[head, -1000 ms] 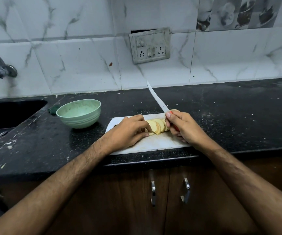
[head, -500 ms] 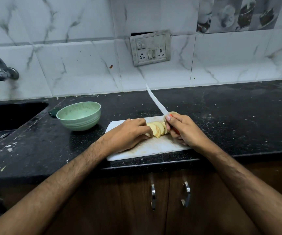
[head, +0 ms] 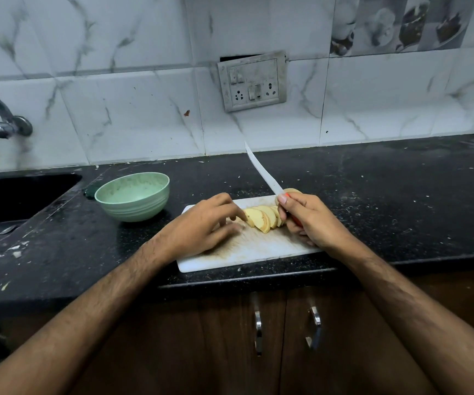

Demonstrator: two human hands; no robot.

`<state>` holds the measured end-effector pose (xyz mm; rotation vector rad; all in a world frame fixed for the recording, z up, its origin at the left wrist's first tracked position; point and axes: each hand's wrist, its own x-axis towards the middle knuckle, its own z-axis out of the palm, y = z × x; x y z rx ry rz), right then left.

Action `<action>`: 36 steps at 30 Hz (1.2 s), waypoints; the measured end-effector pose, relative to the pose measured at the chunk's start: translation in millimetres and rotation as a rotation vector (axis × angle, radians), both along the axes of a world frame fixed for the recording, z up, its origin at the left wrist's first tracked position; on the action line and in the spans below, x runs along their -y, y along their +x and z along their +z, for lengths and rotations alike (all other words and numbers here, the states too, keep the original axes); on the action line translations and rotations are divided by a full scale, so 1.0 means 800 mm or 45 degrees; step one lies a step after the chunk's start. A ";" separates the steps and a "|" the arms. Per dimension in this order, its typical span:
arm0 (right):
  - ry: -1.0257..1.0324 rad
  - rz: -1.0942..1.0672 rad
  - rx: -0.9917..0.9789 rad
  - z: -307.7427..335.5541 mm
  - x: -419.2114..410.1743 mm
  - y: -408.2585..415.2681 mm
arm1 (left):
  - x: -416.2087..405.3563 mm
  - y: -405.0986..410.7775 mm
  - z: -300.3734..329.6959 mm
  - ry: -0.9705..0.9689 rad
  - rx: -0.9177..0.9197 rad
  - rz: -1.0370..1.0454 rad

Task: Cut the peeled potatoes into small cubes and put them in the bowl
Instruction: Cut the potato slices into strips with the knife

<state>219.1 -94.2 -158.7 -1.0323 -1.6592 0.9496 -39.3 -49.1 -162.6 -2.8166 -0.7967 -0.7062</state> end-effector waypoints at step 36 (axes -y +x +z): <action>-0.022 0.005 -0.030 -0.001 -0.001 0.002 | -0.034 0.019 0.018 0.172 -0.022 0.212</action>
